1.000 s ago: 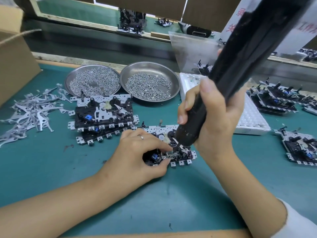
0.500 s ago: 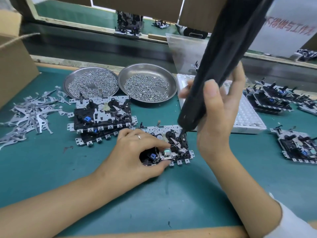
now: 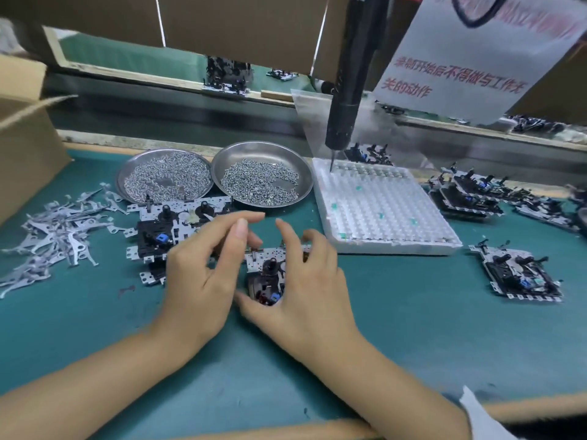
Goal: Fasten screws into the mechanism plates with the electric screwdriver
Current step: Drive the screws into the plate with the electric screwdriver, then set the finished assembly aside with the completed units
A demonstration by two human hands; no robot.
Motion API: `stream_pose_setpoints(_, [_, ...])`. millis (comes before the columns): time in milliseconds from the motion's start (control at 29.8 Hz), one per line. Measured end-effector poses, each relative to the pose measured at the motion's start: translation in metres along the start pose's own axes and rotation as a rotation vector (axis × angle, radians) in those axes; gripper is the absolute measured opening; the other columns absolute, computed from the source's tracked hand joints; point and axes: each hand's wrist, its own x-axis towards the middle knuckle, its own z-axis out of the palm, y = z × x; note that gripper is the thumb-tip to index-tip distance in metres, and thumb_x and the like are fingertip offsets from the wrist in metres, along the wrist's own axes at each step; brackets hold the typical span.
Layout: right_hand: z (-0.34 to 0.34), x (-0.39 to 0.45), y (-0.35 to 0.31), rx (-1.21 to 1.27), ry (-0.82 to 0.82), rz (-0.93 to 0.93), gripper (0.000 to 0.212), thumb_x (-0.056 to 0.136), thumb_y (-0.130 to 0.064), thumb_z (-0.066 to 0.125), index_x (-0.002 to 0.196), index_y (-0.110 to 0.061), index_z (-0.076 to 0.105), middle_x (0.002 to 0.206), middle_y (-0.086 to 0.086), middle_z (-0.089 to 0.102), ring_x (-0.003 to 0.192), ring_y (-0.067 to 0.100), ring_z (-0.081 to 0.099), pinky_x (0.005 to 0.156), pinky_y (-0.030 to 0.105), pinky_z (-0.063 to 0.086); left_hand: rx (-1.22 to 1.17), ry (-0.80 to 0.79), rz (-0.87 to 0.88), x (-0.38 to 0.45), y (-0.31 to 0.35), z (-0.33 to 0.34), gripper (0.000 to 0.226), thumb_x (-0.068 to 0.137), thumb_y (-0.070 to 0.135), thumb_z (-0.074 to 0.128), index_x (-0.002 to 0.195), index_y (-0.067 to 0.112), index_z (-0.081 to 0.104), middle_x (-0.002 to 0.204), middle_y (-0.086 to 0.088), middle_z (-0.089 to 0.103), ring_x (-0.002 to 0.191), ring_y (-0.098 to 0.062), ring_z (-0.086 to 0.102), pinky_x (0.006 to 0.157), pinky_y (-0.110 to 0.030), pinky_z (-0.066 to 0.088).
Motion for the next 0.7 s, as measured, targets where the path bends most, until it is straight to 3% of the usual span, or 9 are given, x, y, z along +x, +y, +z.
stream_pose_setpoints(168, [-0.002, 0.000, -0.002, -0.029, -0.041, 0.019, 0.095, 0.067, -0.060, 0.060, 0.145, -0.035, 0.013, 0.136, 0.001, 0.025, 0.128, 0.022, 0.027, 0.100, 0.040, 0.035, 0.014, 0.037, 0.002, 0.002, -0.004, -0.001, 0.023, 0.095, 0.040, 0.039, 0.102, 0.040, 0.061, 0.084, 0.008, 0.066, 0.074, -0.007, 0.062, 0.069, -0.031, 0.051])
stream_pose_setpoints(268, [-0.019, -0.022, 0.003, 0.026, -0.005, -0.065, 0.086, 0.061, -0.058, 0.061, 0.138, -0.041, 0.026, 0.131, -0.006, 0.030, 0.117, 0.017, 0.039, 0.093, 0.035, 0.042, 0.003, 0.048, 0.009, -0.001, -0.006, -0.002, 0.025, 0.094, 0.043, 0.039, 0.100, 0.045, 0.063, 0.084, 0.008, 0.067, 0.074, -0.013, 0.063, 0.066, -0.039, 0.050])
stream_pose_setpoints(369, [-0.051, -0.041, 0.027, 0.065, 0.163, -0.085, 0.075, 0.057, -0.055, 0.061, 0.128, -0.037, 0.046, 0.119, -0.008, 0.043, 0.099, 0.015, 0.055, 0.077, 0.031, 0.050, -0.013, 0.052, 0.014, -0.002, -0.005, -0.003, 0.025, 0.094, 0.045, 0.040, 0.099, 0.049, 0.063, 0.083, 0.009, 0.067, 0.074, -0.015, 0.062, 0.064, -0.040, 0.048])
stream_pose_setpoints(503, [-0.106, -0.028, 0.102, -0.095, 0.322, 0.065, 0.069, 0.060, -0.044, 0.076, 0.123, -0.025, 0.057, 0.115, 0.000, 0.047, 0.097, 0.022, 0.055, 0.076, 0.034, 0.048, 0.006, 0.021, 0.021, -0.003, -0.002, -0.001, 0.024, 0.093, 0.044, 0.040, 0.099, 0.041, 0.062, 0.085, 0.013, 0.066, 0.078, -0.008, 0.062, 0.062, -0.040, 0.046])
stream_pose_setpoints(705, [-0.153, 0.001, 0.218, -0.248, 0.265, 0.383, 0.061, 0.068, -0.038, 0.079, 0.123, -0.032, 0.053, 0.120, 0.001, 0.046, 0.108, 0.020, 0.047, 0.077, 0.032, 0.035, 0.018, -0.018, 0.031, -0.003, 0.000, 0.000, 0.024, 0.091, 0.043, 0.041, 0.098, 0.038, 0.063, 0.083, 0.013, 0.065, 0.075, -0.007, 0.061, 0.058, -0.041, 0.044])
